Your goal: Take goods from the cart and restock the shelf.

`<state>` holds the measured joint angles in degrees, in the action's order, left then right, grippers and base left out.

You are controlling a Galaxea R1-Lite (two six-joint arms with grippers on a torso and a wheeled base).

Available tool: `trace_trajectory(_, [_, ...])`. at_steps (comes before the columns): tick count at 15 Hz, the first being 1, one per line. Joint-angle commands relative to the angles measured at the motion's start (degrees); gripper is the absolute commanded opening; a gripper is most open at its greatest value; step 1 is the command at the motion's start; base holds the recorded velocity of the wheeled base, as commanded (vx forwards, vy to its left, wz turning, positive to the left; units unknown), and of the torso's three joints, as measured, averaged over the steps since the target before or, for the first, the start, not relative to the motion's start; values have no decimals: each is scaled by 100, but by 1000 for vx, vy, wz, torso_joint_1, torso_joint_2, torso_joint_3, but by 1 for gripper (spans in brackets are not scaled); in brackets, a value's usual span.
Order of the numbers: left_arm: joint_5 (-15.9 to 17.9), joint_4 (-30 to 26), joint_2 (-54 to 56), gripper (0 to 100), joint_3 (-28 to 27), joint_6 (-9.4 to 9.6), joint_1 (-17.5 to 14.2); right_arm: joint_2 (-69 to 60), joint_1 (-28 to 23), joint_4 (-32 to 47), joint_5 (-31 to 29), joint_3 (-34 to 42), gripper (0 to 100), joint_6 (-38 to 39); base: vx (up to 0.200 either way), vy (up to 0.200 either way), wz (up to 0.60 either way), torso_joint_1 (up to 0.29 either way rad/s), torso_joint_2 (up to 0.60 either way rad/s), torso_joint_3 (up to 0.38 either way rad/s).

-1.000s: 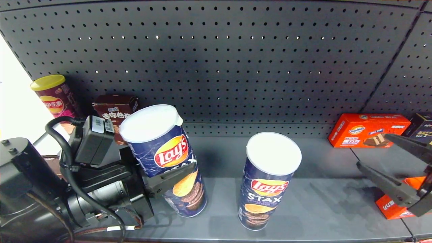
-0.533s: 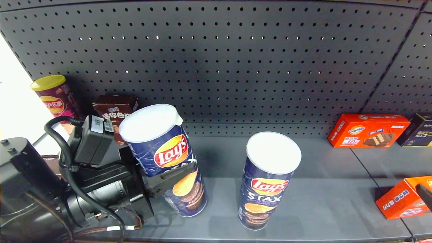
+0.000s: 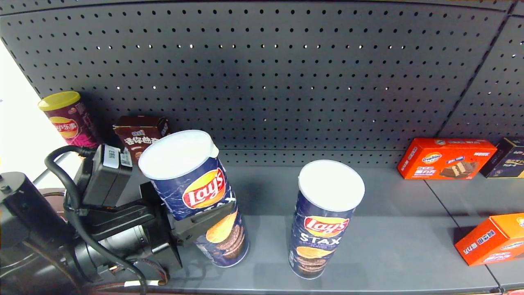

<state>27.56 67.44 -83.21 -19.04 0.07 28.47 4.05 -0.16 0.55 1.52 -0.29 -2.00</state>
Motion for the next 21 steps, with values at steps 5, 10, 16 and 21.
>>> trace_trajectory(5, [144, -55, -28, 0, -170, -34, 54, -405, 7, -64, -47, 29, 100, 130, 0, 0, 0, 0, 0, 0])
trace_trajectory(10, [214, -328, -28, 0, -381, -262, 54, -405, 7, -64, -47, 29, 100, 130, 0, 0, 0, 0, 0, 0])
trace_trajectory(16, [223, -2762, 42, 0, -2165, -166, 107, -405, 7, -64, -47, 29, 100, 130, 0, 0, 0, 0, 0, 0])
trace_trajectory(21, [250, -2806, -362, 0, -2754, 116, 168, -405, 7, -64, -47, 29, 100, 130, 0, 0, 0, 0, 0, 0])
